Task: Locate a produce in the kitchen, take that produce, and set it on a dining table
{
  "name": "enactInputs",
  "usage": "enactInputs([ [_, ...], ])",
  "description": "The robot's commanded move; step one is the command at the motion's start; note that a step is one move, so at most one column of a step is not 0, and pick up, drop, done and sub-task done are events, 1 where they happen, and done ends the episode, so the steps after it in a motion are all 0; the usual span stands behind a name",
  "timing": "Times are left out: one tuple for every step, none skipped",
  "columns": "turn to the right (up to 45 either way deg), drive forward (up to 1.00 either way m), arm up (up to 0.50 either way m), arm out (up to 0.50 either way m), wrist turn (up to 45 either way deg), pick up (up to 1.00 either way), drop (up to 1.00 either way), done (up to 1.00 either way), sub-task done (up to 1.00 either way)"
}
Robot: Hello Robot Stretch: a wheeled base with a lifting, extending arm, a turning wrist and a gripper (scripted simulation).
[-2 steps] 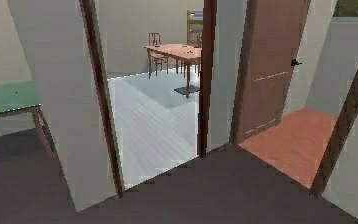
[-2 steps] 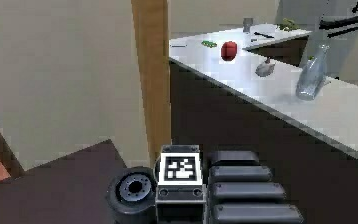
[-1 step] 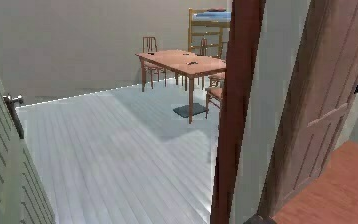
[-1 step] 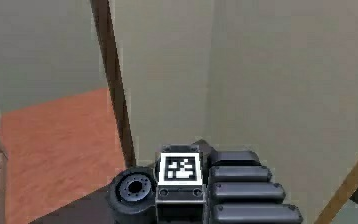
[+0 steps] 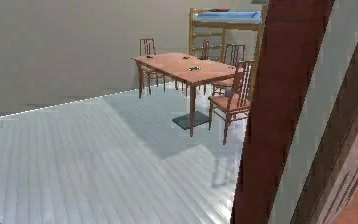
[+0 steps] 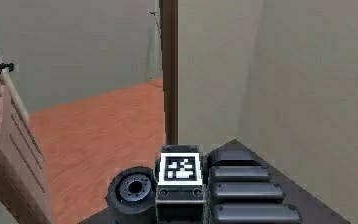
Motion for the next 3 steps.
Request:
enactInputs([
  [-30.0,0.00,0.00,0.00,0.0,0.00,0.00,0.00,0.00],
  [0.0,0.45,0.00,0.00,0.0,0.00,0.00,0.00,0.00],
  [21.0,0.00,0.00,0.00,0.0,0.00,0.00,0.00,0.00],
])
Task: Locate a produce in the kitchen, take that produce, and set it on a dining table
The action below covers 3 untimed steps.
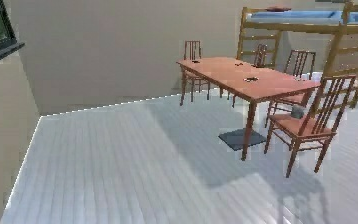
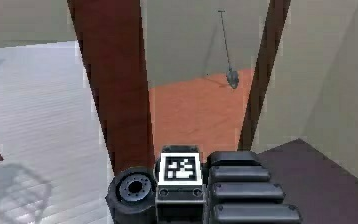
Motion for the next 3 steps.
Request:
enactInputs([
  [0.0,1.00,0.00,0.00,0.0,0.00,0.00,0.00,0.00],
  [0.0,1.00,0.00,0.00,0.0,0.00,0.00,0.00,0.00],
  [6.0,0.00,0.00,0.00,0.0,0.00,0.00,0.00,0.00],
])
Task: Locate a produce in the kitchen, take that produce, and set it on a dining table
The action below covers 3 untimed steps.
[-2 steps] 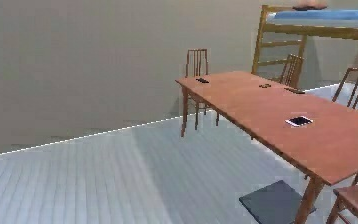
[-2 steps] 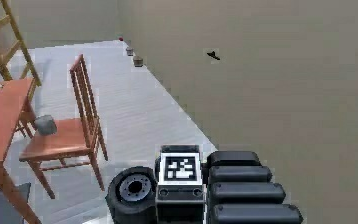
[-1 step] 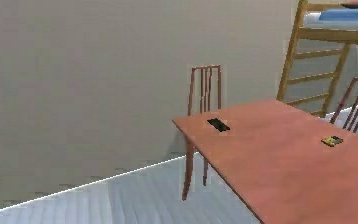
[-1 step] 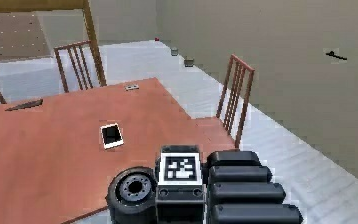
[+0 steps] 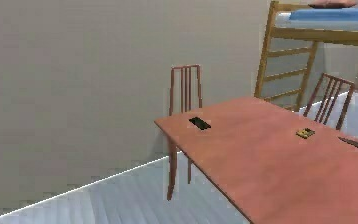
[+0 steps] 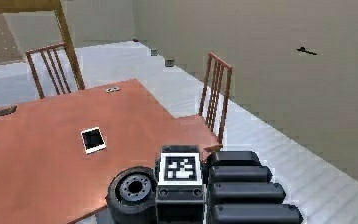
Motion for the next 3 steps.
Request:
enactInputs([
  [0.0,0.35,0.00,0.00,0.0,0.00,0.00,0.00,0.00],
  [33.0,0.00,0.00,0.00,0.0,0.00,0.00,0.00,0.00],
  [-39.0,0.00,0.00,0.00,0.0,0.00,0.00,0.00,0.00],
])
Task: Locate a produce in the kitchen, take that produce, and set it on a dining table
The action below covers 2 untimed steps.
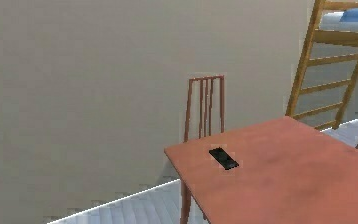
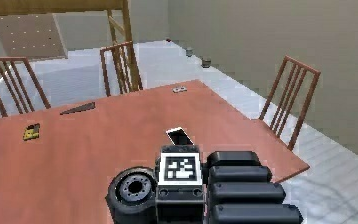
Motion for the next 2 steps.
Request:
enactInputs([
  [0.0,0.00,0.00,0.48,0.0,0.00,0.00,0.00,0.00],
  [0.0,0.00,0.00,0.00,39.0,0.00,0.00,0.00,0.00],
])
